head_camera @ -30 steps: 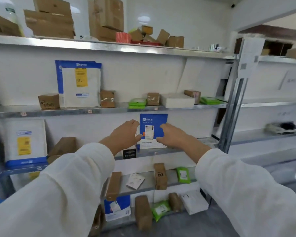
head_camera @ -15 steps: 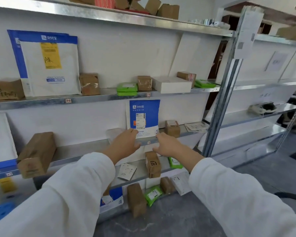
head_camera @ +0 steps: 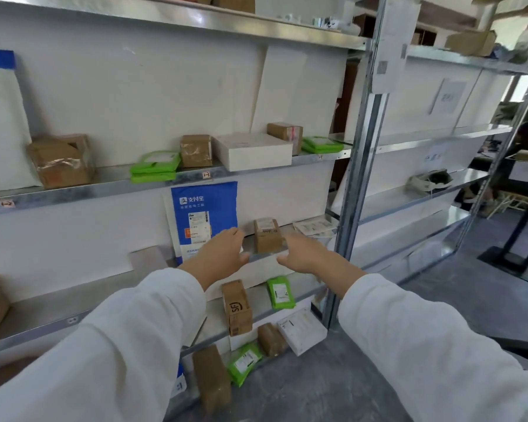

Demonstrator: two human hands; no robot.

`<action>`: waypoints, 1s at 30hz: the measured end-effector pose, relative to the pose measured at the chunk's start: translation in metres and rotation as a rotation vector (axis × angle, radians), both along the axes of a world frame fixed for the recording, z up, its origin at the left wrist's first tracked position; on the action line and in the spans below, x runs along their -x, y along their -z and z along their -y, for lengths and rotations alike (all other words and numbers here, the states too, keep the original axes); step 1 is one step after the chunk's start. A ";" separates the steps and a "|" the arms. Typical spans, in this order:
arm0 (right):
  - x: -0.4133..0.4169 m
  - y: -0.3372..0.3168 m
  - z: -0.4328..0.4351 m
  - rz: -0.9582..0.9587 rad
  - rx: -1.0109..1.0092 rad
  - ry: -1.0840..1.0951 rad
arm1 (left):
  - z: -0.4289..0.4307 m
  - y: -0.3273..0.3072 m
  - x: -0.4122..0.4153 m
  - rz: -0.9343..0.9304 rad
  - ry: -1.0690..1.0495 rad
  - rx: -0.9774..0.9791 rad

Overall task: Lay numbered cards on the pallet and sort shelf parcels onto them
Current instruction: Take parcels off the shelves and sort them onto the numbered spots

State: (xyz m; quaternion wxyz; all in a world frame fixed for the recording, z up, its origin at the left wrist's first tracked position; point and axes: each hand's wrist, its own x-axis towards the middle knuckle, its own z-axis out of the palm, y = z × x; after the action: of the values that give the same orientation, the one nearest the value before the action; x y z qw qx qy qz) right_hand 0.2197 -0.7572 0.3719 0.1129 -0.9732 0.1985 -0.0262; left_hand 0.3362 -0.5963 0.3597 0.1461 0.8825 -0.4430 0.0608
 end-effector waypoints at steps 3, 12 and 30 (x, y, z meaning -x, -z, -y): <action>-0.010 -0.004 0.052 0.033 -0.019 0.010 | 0.050 -0.004 -0.005 0.024 0.019 -0.007; -0.033 0.011 0.178 0.022 -0.069 0.006 | 0.183 -0.007 -0.029 0.038 0.038 -0.085; -0.117 0.070 0.326 -0.128 -0.117 0.119 | 0.351 0.064 -0.132 -0.052 0.114 -0.098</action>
State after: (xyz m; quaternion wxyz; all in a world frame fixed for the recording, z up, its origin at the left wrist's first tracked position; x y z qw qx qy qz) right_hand 0.3363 -1.0829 0.3014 0.1547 -0.9512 0.2640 0.0408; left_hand 0.4686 -0.9478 0.2956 0.1172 0.8633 -0.4908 0.0075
